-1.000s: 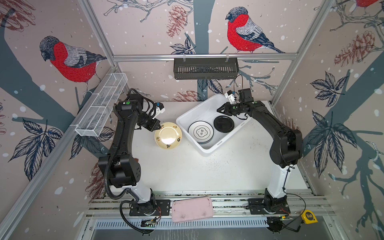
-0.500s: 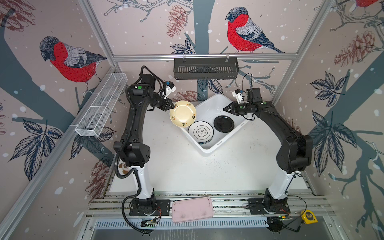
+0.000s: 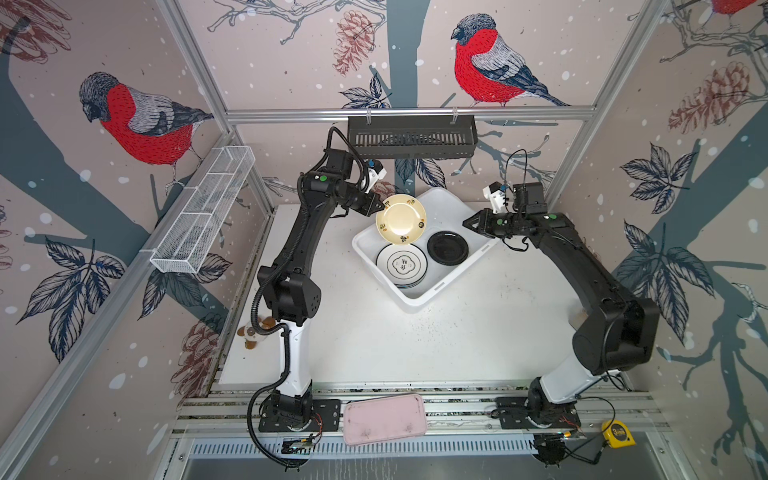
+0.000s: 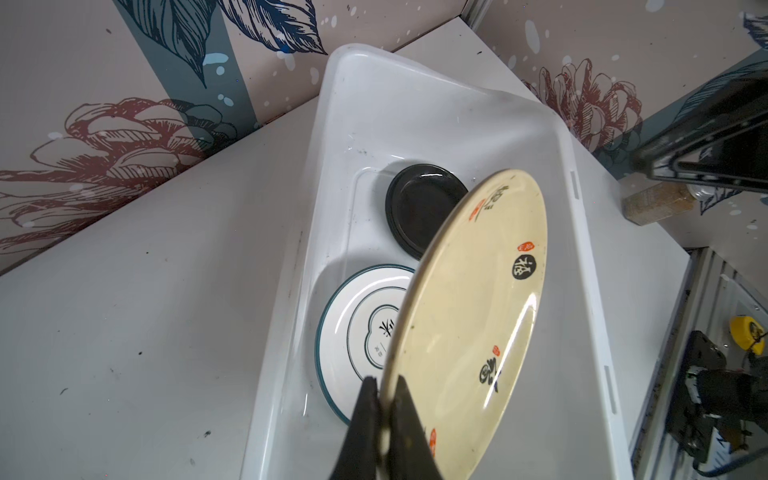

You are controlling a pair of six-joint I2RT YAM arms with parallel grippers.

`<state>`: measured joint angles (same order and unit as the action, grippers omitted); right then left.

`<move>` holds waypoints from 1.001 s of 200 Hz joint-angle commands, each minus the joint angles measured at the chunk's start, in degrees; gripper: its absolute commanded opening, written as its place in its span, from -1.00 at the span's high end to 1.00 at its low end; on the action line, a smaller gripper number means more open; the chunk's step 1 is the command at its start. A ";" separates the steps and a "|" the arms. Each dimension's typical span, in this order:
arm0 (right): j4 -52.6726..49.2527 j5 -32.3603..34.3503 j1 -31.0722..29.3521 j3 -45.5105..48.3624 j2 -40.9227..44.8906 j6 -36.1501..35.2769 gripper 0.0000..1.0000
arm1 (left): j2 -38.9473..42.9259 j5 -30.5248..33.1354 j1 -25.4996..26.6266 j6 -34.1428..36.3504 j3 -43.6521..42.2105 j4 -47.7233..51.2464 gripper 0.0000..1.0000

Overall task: Place the plates into the plastic bin on the countertop
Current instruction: 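Carry the cream plate over the black plate in the bin with the left gripper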

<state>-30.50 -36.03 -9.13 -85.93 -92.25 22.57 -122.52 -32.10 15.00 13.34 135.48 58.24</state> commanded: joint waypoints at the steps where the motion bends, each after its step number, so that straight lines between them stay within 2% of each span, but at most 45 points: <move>1: 0.32 1.99 0.64 1.57 3.18 0.73 0.52 | -0.85 2.01 2.00 -2.96 -1.91 -8.70 1.00; 40: -1.39 2.97 1.65 3.50 6.76 1.10 0.51 | -2.35 5.83 6.11 -6.59 -6.26 -18.03 1.00; 91: -1.49 4.24 2.05 7.84 11.40 2.66 0.51 | -6.24 6.86 10.58 -10.64 -7.63 -23.41 1.00; 200: -2.83 6.15 1.97 11.73 16.97 6.39 0.49 | -15.25 8.59 13.65 -20.77 -6.30 -31.42 1.00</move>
<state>-32.99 -31.07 -7.05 -74.50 -76.07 27.44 -136.31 -23.77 28.32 -4.58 128.01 30.65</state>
